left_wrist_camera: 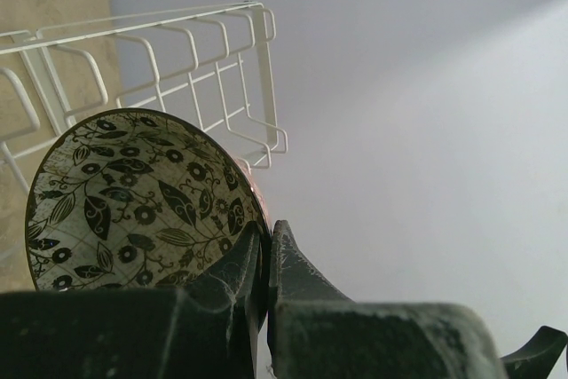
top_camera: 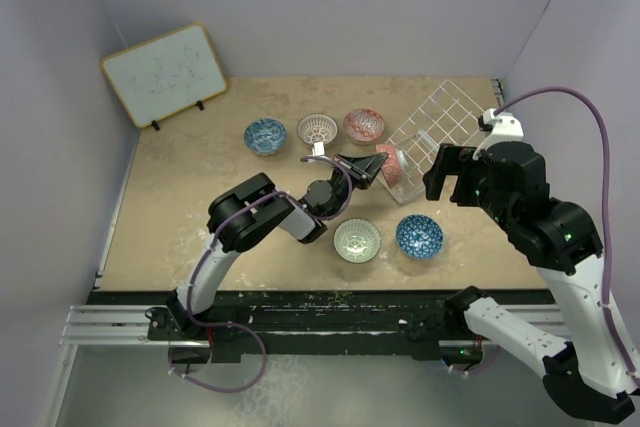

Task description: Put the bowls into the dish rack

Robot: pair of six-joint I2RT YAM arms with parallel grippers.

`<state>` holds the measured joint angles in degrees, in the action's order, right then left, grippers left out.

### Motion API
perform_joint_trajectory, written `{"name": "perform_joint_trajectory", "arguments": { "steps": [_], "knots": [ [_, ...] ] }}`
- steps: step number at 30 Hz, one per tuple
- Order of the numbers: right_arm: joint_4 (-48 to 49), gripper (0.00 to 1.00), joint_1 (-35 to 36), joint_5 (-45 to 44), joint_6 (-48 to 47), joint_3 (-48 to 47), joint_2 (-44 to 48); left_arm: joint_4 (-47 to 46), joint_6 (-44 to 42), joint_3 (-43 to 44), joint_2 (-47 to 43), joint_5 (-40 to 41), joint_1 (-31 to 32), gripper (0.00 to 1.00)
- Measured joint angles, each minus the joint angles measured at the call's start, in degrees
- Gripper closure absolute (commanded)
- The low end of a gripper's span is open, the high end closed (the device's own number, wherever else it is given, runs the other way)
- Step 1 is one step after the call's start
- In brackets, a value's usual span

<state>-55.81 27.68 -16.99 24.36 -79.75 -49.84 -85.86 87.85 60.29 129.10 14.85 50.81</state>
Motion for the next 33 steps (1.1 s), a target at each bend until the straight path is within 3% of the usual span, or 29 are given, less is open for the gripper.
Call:
{"name": "perform_joint_trajectory", "arguments": {
  "steps": [22, 33],
  "knots": [
    [0.3, 0.0, 0.0, 0.2, 0.0, 0.4, -0.3, -0.2, 3.5, 0.0, 2.3, -6.8, -3.3, 1.0],
    [1.4, 0.0, 0.0, 0.3, 0.0, 0.5, -1.9, -0.2, 3.4, 3.3, 4.2, -15.3, -8.7, 1.0]
  ]
}}
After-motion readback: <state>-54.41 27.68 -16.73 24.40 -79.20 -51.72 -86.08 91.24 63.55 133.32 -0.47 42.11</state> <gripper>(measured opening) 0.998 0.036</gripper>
